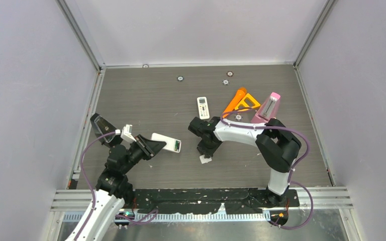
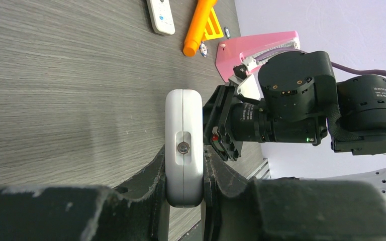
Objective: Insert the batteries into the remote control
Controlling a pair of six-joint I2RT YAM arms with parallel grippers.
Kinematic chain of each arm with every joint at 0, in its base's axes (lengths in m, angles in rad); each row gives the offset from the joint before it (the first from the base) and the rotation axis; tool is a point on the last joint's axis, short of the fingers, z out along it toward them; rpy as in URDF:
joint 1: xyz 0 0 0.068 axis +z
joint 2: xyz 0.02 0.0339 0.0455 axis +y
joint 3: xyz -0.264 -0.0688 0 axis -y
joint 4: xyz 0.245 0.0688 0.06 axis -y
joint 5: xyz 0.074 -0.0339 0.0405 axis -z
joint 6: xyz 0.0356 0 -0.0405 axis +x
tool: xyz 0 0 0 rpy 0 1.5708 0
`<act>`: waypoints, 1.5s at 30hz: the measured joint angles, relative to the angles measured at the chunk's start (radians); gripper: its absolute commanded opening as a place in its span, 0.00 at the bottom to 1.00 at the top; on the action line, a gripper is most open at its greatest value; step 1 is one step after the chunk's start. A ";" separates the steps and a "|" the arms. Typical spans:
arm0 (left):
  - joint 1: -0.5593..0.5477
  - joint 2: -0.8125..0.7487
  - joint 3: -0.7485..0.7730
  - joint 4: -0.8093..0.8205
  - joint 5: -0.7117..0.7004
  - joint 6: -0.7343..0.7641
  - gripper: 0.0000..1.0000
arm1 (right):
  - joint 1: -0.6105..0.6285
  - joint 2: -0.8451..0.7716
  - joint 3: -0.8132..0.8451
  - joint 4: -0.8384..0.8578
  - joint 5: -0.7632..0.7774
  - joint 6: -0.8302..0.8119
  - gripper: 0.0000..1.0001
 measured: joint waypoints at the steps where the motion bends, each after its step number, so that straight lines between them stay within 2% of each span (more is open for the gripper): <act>1: 0.000 0.000 0.000 -0.002 0.000 0.000 0.00 | -0.001 0.009 0.003 -0.002 -0.003 0.003 0.28; 4: 0.000 0.000 0.000 -0.006 0.000 0.000 0.00 | -0.002 0.011 0.003 0.002 -0.004 0.005 0.19; 6: 0.000 -0.002 0.000 -0.006 0.000 0.000 0.00 | -0.002 0.011 0.003 0.003 -0.004 0.008 0.07; 17: 0.000 -0.005 0.000 -0.006 0.000 -0.007 0.00 | 0.004 0.000 0.008 0.002 0.050 -0.031 0.05; 20: 0.000 -0.008 0.000 -0.005 0.001 -0.025 0.00 | 0.015 -0.056 0.006 0.007 0.103 -0.071 0.05; 23: 0.000 -0.014 0.000 0.000 0.004 -0.050 0.00 | 0.033 -0.186 -0.019 0.058 0.157 -0.134 0.05; 28: 0.000 -0.020 0.000 0.047 0.023 -0.134 0.00 | 0.051 -0.443 -0.091 0.222 0.172 -0.256 0.05; 34: 0.000 -0.020 0.000 0.147 0.061 -0.294 0.00 | 0.055 -0.704 -0.317 0.591 0.082 -0.385 0.05; 45: 0.000 0.034 0.045 0.274 0.163 -0.507 0.00 | 0.055 -0.761 -0.356 1.040 -0.208 -0.488 0.05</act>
